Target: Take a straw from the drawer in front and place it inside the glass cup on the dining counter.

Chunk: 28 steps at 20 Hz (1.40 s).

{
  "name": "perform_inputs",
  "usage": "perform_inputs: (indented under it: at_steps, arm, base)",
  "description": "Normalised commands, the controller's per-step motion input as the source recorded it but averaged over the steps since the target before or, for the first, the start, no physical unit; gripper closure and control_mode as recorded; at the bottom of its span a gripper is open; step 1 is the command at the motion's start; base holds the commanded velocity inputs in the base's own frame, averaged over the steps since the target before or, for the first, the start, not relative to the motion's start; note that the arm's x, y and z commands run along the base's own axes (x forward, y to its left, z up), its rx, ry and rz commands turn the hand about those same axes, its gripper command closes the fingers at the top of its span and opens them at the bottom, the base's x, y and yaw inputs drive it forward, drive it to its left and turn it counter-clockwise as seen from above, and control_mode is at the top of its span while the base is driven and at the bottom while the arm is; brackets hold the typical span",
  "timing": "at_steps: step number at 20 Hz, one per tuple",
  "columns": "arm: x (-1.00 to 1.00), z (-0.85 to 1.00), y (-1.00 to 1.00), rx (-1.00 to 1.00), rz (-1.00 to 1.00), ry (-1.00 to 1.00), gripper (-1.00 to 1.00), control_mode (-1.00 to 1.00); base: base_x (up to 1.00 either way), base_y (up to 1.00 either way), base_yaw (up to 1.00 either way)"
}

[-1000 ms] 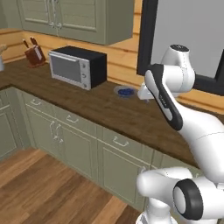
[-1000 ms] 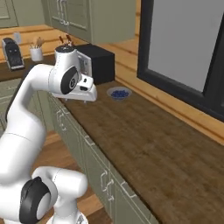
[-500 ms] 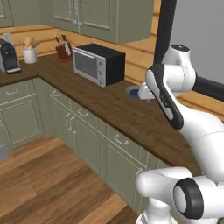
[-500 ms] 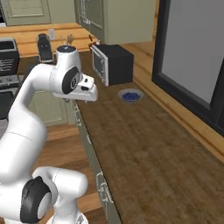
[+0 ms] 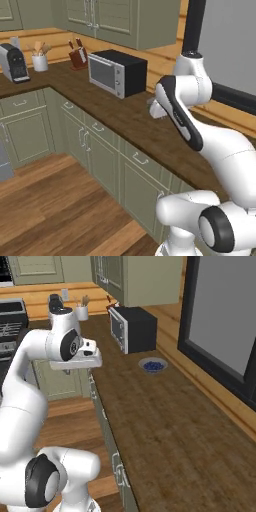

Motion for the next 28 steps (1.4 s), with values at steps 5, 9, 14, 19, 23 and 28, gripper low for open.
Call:
perform_inputs:
  at_steps: [5,9,14,19,23,28]
  arm:
    - [-0.01,-0.2,0.77,-0.34,0.02,-0.06,-1.0,-1.0]
    - [0.0,-0.44,0.63,-0.36,0.0,-0.04,-1.0,-1.0]
    - [0.04,-0.65,0.49,-0.36,0.0,-0.02,-1.0,-1.0]
    - [0.28,-0.72,0.44,-0.36,0.0,0.0,-1.0,-1.0]
    - [0.3,-0.73,0.06,-0.34,0.0,-0.04,-1.0,-1.0]
    - [0.33,-0.69,0.0,-0.2,0.0,0.0,-1.0,-1.0]
  base:
    - [0.0,0.0,0.0]
    - [0.0,0.0,0.0]
    - [0.0,0.0,0.0]
    - [0.0,0.0,0.0]
    - [0.0,0.0,0.0]
    - [0.0,0.0,0.0]
